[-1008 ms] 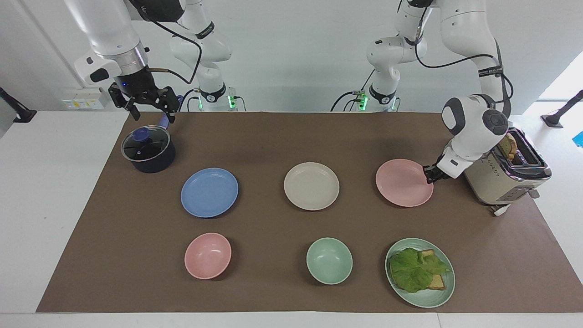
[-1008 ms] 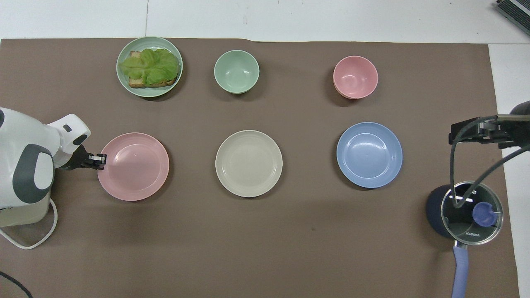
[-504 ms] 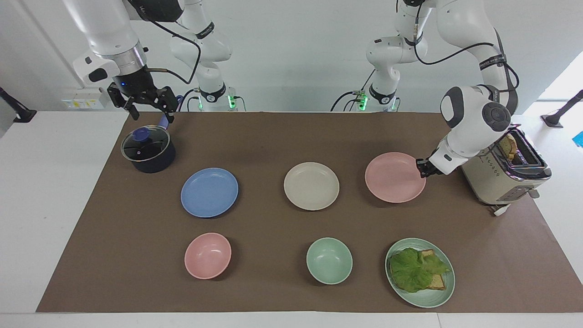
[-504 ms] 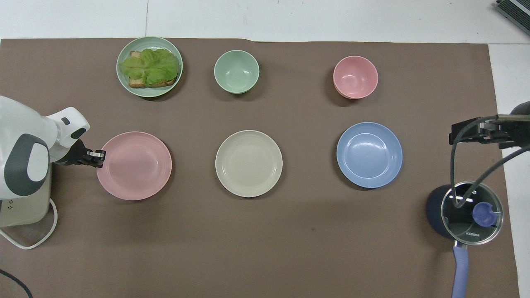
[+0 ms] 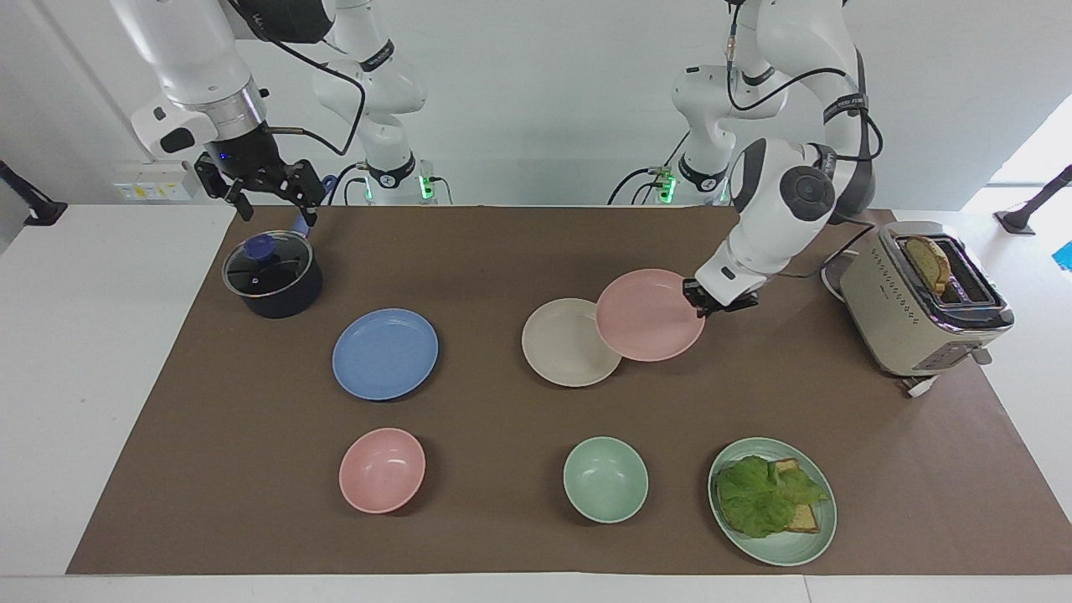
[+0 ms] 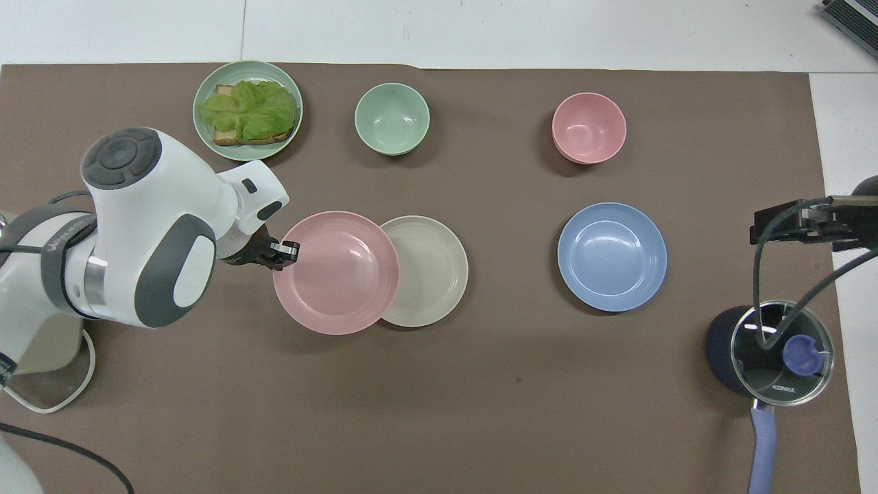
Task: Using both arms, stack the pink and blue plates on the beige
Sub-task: 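Lift the pink plate with the left gripper onto the beige plate, then release the pink plate and withdraw the left gripper to rest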
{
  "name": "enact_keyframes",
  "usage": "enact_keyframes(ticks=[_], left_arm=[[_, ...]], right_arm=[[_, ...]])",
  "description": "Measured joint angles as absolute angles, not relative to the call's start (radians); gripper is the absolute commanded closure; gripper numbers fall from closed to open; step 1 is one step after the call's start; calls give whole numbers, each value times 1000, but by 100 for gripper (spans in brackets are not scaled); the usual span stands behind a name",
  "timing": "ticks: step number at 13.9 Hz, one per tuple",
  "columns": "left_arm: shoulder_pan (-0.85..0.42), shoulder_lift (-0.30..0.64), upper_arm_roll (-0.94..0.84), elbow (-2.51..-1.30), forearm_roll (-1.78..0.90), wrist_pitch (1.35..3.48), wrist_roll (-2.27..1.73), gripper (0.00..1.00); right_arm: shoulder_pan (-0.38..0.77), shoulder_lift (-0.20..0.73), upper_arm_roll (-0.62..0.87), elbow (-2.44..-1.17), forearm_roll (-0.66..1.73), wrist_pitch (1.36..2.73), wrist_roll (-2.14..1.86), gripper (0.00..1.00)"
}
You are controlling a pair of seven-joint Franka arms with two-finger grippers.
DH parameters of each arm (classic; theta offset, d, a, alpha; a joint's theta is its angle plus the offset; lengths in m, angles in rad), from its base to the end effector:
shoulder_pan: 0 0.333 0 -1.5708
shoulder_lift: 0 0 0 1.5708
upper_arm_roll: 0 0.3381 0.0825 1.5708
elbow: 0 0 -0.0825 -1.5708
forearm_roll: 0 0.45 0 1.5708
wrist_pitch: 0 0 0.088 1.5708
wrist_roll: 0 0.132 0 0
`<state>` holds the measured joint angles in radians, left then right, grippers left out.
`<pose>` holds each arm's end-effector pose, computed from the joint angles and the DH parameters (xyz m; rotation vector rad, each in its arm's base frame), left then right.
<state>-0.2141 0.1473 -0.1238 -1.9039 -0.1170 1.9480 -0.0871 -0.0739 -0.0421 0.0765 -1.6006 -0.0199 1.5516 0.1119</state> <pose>0.6033 -0.2213 0.3816 3.0199 -0.3056 -0.1921 0.6043 -0.0002 0.6297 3.1134 -0.1709 -0.0089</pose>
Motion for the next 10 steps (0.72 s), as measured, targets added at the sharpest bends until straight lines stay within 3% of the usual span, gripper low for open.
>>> enact_keyframes(ticks=[10], left_arm=[[-346,221,-126,-1931,-219,2128,-166,100]], right_arm=[[-74,-44,76,-1604,-20,1552,112,0]])
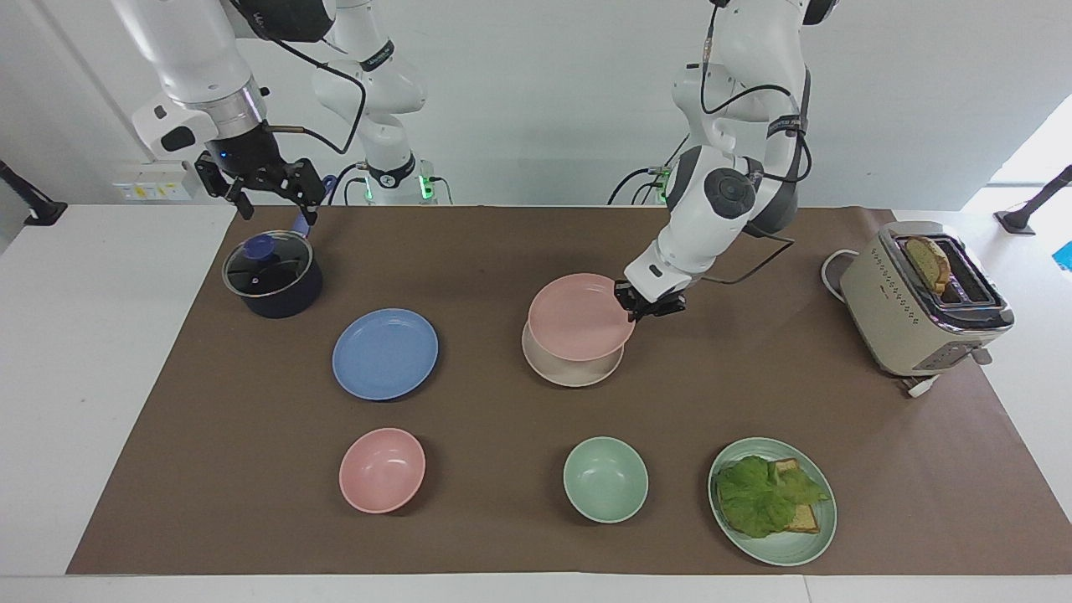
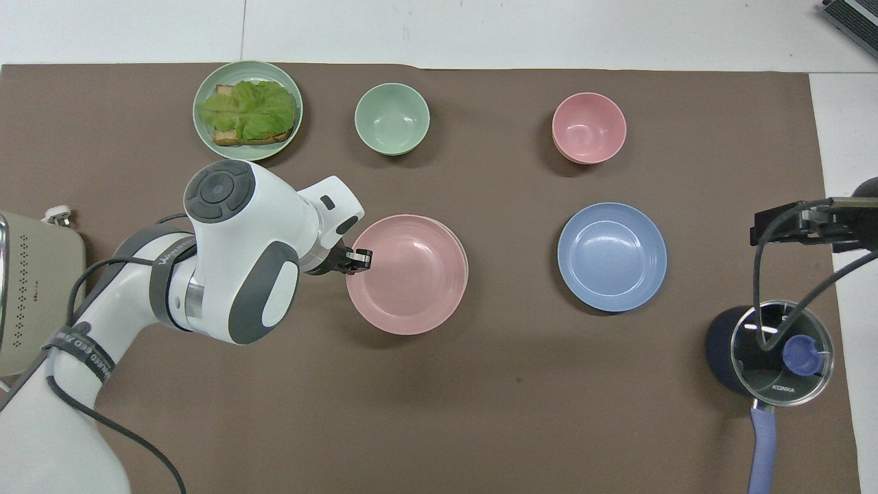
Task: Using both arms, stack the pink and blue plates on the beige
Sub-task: 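Release the pink plate and withdraw the left gripper to rest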
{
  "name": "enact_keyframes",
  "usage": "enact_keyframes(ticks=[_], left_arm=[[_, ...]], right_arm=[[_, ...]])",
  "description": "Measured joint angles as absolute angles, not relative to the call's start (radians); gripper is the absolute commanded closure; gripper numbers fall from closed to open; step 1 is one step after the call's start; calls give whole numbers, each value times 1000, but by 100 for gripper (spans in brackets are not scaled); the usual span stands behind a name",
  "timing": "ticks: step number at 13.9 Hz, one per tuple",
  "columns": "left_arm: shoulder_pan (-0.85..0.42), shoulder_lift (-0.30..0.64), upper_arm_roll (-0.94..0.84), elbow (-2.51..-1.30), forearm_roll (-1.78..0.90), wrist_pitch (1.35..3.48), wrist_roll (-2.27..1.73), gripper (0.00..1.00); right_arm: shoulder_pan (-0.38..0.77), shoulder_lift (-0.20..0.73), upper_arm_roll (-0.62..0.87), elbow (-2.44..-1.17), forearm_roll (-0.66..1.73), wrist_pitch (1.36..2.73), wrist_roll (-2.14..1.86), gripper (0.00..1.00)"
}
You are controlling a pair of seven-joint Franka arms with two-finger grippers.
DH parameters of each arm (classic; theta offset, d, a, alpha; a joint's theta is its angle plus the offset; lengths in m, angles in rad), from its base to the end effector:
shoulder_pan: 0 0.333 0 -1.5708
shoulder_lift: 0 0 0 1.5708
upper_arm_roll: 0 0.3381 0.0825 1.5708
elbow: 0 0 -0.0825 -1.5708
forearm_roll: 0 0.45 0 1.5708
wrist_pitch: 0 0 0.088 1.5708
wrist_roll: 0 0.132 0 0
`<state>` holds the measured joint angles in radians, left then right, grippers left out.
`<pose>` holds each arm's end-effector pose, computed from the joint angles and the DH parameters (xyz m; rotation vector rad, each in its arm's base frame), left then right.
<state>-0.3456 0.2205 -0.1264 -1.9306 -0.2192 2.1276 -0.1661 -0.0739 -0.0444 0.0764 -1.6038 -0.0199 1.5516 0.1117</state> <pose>0.5839 -0.3117 0.3359 2.9319 -0.2717 -0.1307 0.6035 -0.0002 0.6293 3.1132 -0.1708 -0.0103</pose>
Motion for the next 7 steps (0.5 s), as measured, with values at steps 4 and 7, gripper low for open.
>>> enact_keyframes(ticks=[4,7], left_arm=[[-350,240,-126,-1942,-221,2159,-168,100],[-360,246,-127,-1946,-221,2179,-168,98]], right_arm=[[-74,-44,76,-1604,-20,1552,112,0],[-74,-44,76,-1604,-20,1552,112,0]])
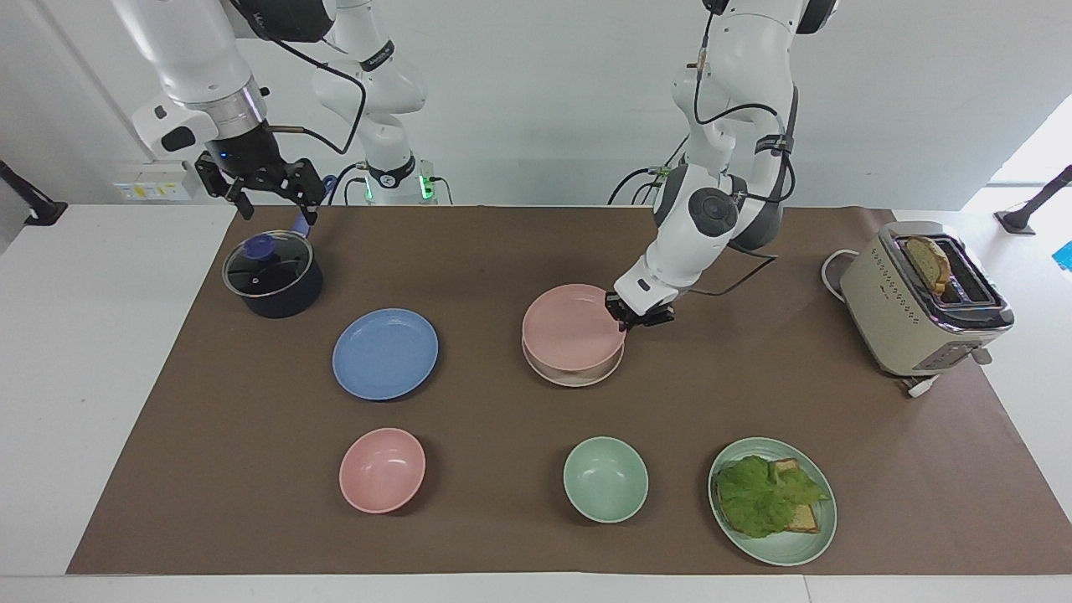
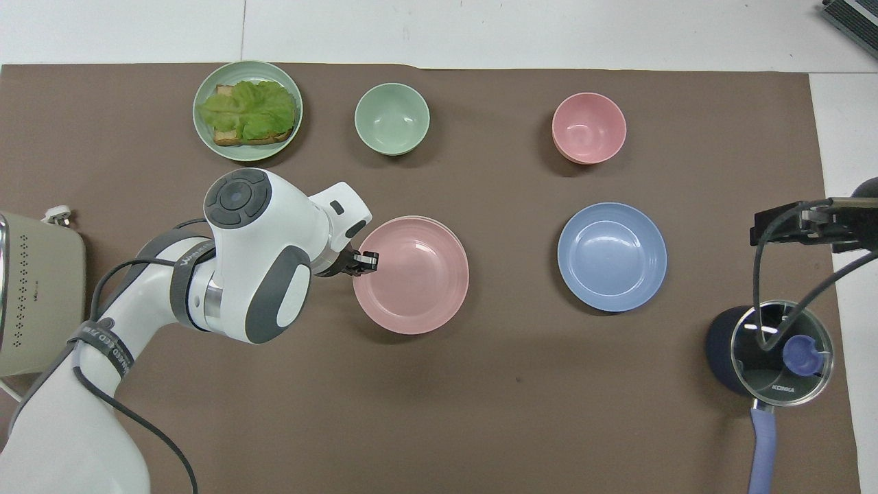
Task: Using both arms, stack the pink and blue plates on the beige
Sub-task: 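Release the pink plate and withdraw the left gripper to rest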
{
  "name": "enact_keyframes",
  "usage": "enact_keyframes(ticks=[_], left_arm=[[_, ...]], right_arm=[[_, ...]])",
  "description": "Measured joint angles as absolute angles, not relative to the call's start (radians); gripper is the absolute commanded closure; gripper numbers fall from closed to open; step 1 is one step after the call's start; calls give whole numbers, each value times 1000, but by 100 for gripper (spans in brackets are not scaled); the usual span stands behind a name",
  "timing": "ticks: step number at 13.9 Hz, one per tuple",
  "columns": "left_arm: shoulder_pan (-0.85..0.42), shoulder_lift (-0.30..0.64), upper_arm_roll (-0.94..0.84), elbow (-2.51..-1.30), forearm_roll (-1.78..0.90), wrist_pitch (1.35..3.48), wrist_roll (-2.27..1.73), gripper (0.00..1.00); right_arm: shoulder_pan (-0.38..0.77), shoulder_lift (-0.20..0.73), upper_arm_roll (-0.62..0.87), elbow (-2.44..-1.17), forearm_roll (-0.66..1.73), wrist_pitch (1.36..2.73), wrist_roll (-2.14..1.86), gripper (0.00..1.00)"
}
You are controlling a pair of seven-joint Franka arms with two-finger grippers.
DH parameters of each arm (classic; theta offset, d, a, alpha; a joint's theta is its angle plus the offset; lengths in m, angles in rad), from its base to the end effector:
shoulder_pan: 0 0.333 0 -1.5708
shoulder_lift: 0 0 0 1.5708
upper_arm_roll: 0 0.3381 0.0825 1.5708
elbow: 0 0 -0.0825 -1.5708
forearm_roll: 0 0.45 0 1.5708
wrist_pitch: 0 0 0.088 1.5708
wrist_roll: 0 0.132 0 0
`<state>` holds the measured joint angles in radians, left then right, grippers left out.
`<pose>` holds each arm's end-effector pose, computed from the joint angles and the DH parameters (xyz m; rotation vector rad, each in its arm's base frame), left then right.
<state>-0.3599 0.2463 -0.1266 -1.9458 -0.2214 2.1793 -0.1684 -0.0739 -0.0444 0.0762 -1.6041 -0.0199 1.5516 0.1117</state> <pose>0.5816 -0.3198 0.3156 2.9302 -0.2739 -0.1179 0.6034 -0.0003 0.6292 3.1132 -0.1711 -0.0107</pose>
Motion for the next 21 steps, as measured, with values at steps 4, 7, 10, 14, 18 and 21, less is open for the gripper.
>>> enact_keyframes(ticks=[4,7,10,14,18,21], left_arm=[[-364,246,-127,-1946,-221,2188,-168,0],[-364,246,-127,-1946,-222,2200,-168,0],[-364,246,-123,-1944,-222,2204,-168,0],[-301,238,-93,-1908,-193,2158,-160,0],[-144,217,-85,-1792,-83,1982,-136,0],[-39,188,-83,-1771,-16,1955,-85,0]], right_arm=[[-74,-44,76,-1604,-20,1552,112,0],[-74,-44,76,-1604,-20,1552,112,0],[-74,-44,76,-1604,-20,1552,112,0],[-74,-44,76,-1604,-20,1552,112,0],[-74,-45,75,-1604,-20,1577,101,0],[-74,-45,75,-1609,-20,1611,88,0]])
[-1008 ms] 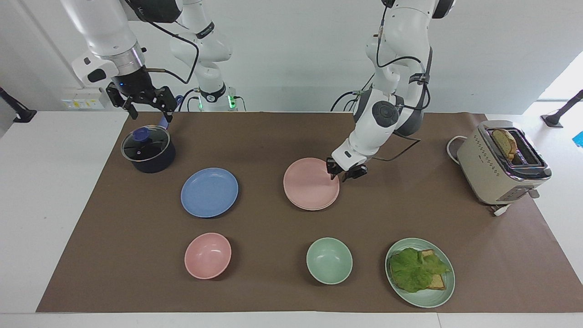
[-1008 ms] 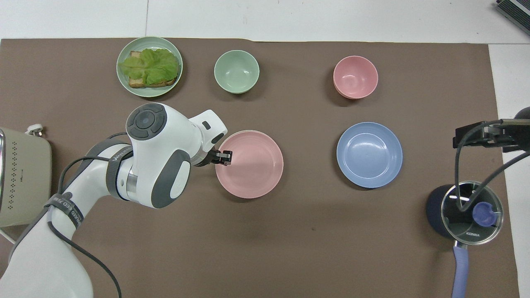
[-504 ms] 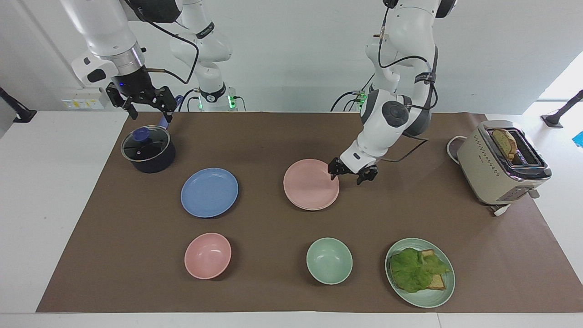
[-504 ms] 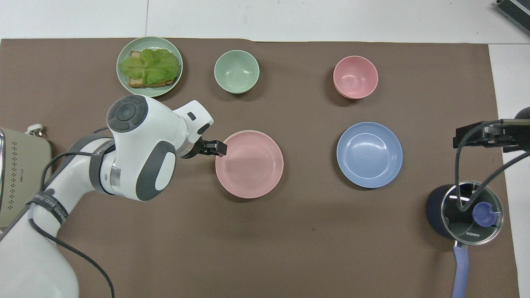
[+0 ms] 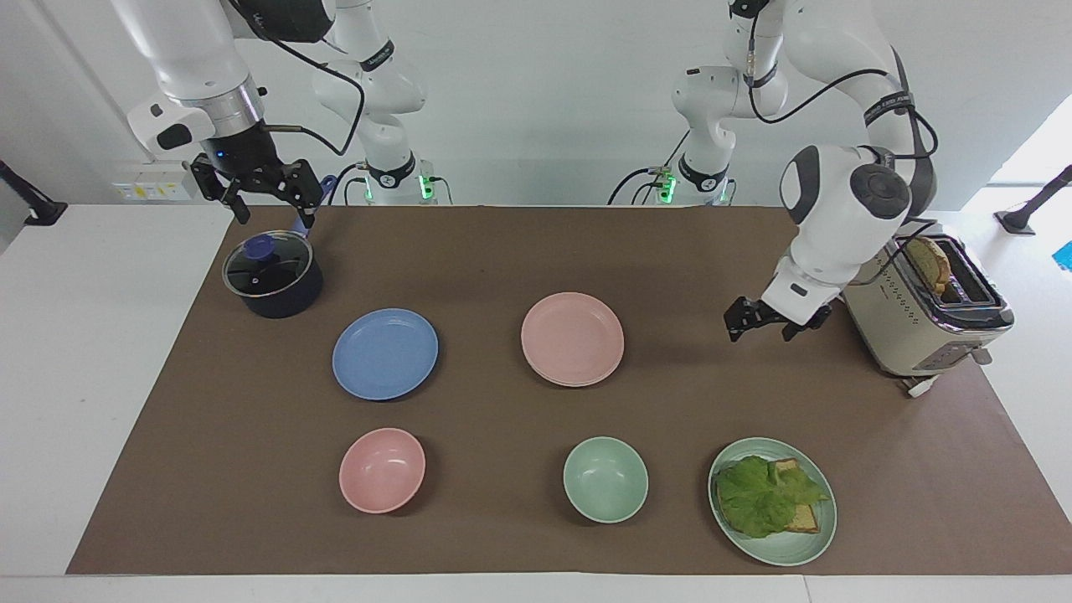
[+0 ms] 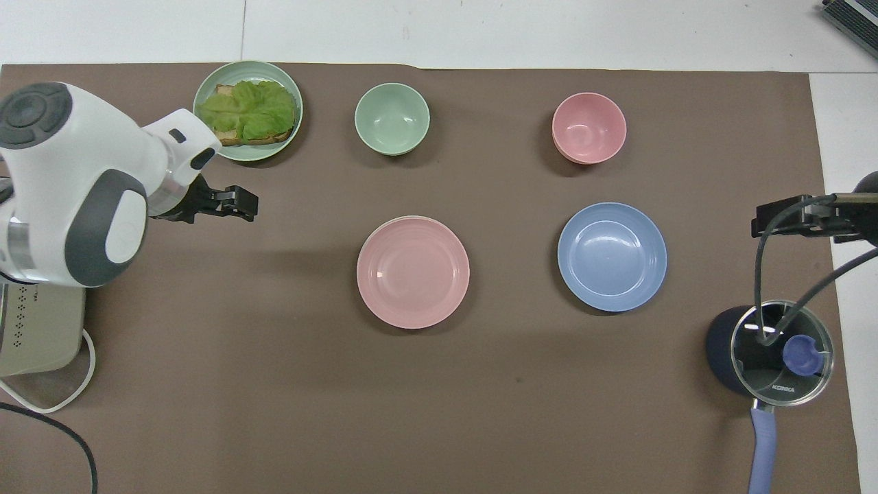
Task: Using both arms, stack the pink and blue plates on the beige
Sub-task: 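Release the pink plate and withdraw the left gripper to rest, then reach the right gripper to the blue plate rim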
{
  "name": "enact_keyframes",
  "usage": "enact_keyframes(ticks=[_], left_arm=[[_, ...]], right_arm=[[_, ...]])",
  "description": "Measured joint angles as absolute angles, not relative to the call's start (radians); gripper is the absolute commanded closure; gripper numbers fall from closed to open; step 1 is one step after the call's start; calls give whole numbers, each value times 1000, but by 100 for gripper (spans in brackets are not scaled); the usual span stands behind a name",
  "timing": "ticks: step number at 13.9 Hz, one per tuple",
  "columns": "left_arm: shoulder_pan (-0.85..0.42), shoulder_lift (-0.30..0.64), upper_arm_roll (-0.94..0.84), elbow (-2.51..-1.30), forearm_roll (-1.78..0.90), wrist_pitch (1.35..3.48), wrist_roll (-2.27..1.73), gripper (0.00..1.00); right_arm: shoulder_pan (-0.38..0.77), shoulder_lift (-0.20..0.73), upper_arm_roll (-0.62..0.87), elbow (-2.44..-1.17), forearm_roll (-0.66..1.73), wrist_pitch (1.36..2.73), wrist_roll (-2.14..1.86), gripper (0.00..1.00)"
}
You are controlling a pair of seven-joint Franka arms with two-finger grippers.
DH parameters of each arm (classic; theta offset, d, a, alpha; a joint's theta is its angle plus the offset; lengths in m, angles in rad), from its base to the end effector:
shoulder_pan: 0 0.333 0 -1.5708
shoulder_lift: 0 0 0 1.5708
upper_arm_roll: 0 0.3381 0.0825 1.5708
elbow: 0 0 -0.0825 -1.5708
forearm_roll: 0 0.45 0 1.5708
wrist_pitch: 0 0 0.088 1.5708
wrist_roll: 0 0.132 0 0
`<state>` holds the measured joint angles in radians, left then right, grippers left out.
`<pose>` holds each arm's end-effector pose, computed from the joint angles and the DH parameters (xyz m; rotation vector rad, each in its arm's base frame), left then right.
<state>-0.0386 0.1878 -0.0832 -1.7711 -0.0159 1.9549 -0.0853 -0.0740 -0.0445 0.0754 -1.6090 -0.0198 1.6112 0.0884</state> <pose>0.6744 -0.0816 0.4239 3.1115 -0.0453 -0.0101 0.6110 -0.0007 0.6320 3.1168 -0.1351 0.0742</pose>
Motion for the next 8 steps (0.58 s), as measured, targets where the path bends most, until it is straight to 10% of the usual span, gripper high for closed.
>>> enact_keyframes(ticks=[8], left_arm=[[57,88,-78,-1584,40,1693,24,0]], right_arm=[[-53,12,90,-1721,-19,1807,87,0]])
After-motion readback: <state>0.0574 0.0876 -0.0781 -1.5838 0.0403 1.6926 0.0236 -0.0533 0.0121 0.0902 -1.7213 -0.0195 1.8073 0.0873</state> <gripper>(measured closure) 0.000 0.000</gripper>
